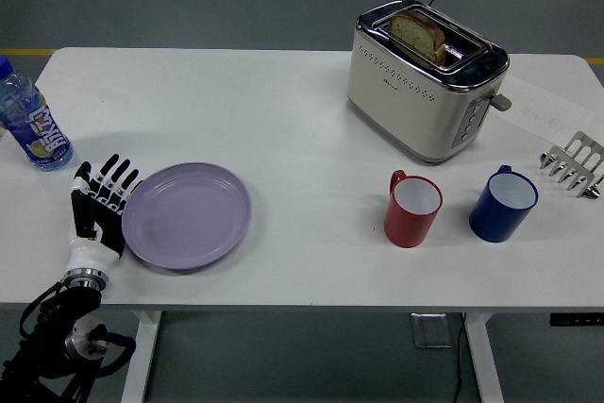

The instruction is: Push plate across desktop

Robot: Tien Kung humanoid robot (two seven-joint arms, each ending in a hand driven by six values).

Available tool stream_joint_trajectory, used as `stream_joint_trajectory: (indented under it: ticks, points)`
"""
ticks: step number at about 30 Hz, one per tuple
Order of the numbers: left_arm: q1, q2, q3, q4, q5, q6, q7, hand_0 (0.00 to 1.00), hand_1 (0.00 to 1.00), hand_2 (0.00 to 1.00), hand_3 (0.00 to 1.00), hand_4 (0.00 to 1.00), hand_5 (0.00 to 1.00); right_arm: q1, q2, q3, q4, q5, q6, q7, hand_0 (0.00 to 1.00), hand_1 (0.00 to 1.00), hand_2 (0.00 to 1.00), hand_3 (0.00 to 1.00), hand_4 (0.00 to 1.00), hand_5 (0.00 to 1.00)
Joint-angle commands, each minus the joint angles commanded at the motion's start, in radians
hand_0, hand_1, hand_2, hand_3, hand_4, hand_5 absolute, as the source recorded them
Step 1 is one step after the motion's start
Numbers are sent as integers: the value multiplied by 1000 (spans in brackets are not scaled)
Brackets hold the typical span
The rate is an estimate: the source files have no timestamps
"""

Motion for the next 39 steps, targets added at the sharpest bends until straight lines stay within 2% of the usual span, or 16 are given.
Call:
stream_joint_trajectory:
  ticks: [39]
  points:
    - [-75, 0, 135, 33, -41, -5, -10, 782, 811, 807, 770, 580, 998, 8, -5, 1, 1, -9, 0, 0, 589, 526, 612, 604, 326, 550]
